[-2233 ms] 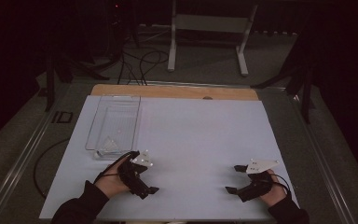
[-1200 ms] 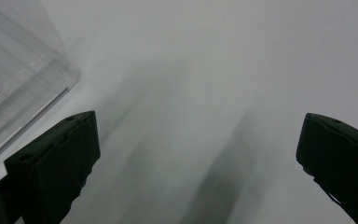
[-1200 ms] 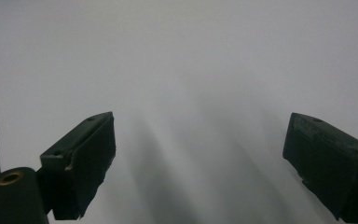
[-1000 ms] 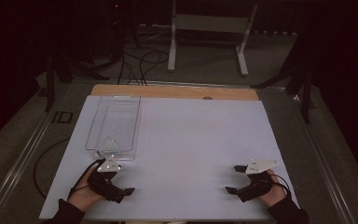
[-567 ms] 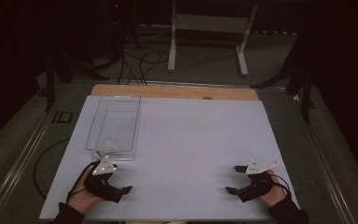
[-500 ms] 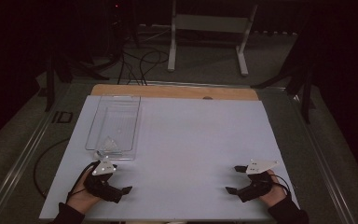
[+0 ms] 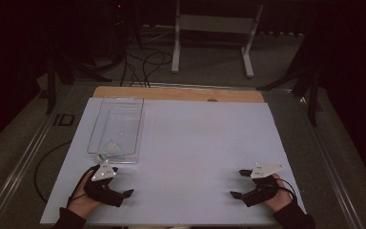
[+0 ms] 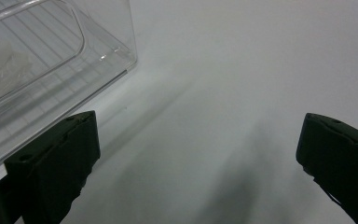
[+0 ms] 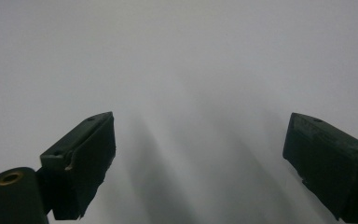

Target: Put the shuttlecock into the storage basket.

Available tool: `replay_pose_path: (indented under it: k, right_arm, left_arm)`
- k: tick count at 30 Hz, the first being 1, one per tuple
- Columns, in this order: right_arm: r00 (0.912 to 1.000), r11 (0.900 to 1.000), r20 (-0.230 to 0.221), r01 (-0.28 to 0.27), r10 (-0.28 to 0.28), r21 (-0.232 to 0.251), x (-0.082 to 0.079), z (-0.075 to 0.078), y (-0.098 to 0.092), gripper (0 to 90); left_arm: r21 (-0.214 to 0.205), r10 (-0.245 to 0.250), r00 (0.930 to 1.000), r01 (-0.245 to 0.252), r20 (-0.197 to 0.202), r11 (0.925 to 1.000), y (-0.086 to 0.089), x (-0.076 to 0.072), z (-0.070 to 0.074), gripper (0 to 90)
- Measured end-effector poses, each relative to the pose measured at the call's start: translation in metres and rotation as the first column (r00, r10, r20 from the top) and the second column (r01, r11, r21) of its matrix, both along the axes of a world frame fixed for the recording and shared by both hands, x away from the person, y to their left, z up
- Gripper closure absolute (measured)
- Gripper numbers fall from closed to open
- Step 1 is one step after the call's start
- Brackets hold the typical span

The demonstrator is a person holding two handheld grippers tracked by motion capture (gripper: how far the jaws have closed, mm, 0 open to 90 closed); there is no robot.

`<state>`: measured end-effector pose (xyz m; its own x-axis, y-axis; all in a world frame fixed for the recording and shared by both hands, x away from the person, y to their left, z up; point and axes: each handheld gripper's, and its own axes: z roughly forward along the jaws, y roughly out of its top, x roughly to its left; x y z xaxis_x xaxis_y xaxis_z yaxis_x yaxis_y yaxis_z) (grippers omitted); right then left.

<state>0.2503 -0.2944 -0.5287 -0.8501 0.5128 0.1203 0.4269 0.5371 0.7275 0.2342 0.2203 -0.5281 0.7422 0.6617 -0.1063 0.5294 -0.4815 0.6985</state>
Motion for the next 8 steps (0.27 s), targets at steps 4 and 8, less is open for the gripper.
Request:
replay_pose_path:
  k: [4,8]
  right_arm:
    - [1.0000,1.0000,-0.001,0.001,-0.001,-0.001,0.0005,0.0001,0.0001,9.3]
    - [1.0000,1.0000,-0.002,-0.001,0.001,-0.004,0.0009,0.0002,0.0006,9.3]
  left_arm:
    - [0.005,-0.002,1.0000,0.002,-0.004,1.0000,-0.0012,0.0001,-0.0012,0.0]
    - [0.000,-0.003,1.0000,0.003,-0.006,1.0000,-0.0016,-0.0001,-0.0017,0.0]
